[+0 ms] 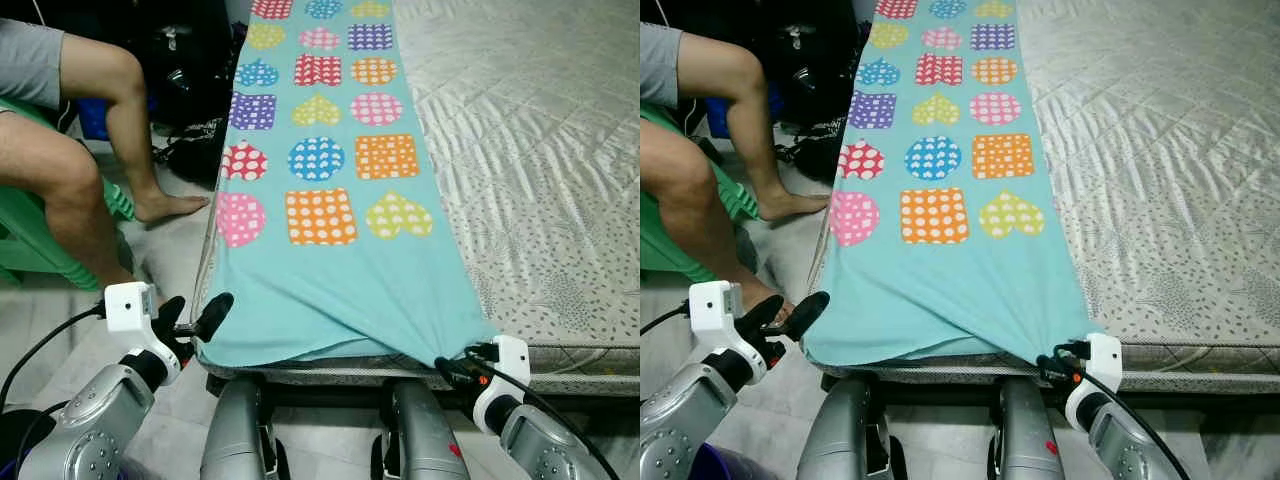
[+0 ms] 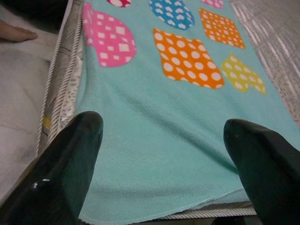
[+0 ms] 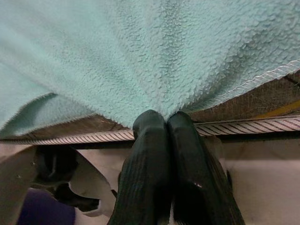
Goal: Clean up the room
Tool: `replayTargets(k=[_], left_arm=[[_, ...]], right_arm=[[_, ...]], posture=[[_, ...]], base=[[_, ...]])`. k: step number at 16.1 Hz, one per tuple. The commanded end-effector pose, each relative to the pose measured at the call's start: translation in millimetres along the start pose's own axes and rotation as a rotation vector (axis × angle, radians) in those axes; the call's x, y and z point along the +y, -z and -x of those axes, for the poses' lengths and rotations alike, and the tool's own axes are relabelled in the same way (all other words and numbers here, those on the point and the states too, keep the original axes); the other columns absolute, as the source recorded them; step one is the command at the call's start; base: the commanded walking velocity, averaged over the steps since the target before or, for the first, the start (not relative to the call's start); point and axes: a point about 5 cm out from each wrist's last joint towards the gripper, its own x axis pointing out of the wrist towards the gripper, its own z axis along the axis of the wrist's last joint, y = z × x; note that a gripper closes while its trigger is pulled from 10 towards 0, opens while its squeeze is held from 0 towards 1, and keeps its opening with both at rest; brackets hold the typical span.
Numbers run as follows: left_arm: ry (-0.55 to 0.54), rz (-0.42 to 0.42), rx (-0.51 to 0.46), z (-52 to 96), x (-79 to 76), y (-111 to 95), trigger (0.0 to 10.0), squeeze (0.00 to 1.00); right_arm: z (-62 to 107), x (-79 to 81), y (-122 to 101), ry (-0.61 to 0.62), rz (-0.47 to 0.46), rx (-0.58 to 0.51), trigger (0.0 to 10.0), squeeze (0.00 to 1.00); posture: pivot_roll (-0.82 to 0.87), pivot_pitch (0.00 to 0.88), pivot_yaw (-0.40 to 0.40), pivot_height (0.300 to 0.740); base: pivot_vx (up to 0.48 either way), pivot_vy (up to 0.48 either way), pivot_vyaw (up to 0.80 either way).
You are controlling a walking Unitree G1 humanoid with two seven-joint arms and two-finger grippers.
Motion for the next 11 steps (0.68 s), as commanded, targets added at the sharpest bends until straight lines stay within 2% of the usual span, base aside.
replayTargets(k=[1, 2, 5, 6, 7, 9, 11], left_arm=[[-0.006, -0.011, 0.009, 0.2, 3.4, 0, 10.0, 0.00], [-0.007, -0.012, 0.007, -0.6, 3.4, 0, 10.0, 0.00], [-0.014, -0.014, -0.005, -1.4, 4.4, -1, 10.0, 0.00], [-0.017, -0.012, -0.010, -1.6, 4.8, -1, 10.0, 0.00], [-0.022, -0.010, -0.017, -1.8, 5.7, -1, 10.0, 0.00], [-0.024, -0.007, -0.021, -2.8, 5.5, 0, 10.0, 0.00], [-0.022, -0.003, -0.035, -5.4, 3.4, 1, 10.0, 0.00]], right_arm=[[0.5, -9.2, 9, 0.070, 0.016, 0.042, 10.0, 0.00], [-1.6, -9.0, 9, 0.080, 0.013, 0.037, 10.0, 1.00], [-5.8, -6.3, 2, 0.112, 0.071, 0.000, 10.0, 1.00], [-5.3, -9.0, -1, 0.142, 0.110, -0.012, 10.0, 1.00], [-4.6, -15.9, -7, 0.202, 0.198, -0.027, 10.0, 1.00], [-3.4, -19.2, -19, 0.253, 0.228, -0.088, 10.0, 1.00], [-1.7, -16.9, -50, 0.314, 0.258, -0.247, 10.0, 1.00]], posture=[[0.09, 0.155, 0.063, 0.587], [0.09, 0.151, 0.061, 0.587], [0.09, 0.145, 0.055, 0.587], [0.08, 0.141, 0.050, 0.587], [0.08, 0.136, 0.045, 0.587], [0.07, 0.131, 0.039, 0.587], [0.06, 0.122, 0.030, 0.587]], base=[[0.000, 0.000, 0.00], [0.000, 0.000, 0.00], [0.000, 0.000, 0.00], [0.000, 0.000, 0.00], [0.000, 0.000, 0.00], [0.000, 0.000, 0.00], [0.000, 0.000, 0.00]])
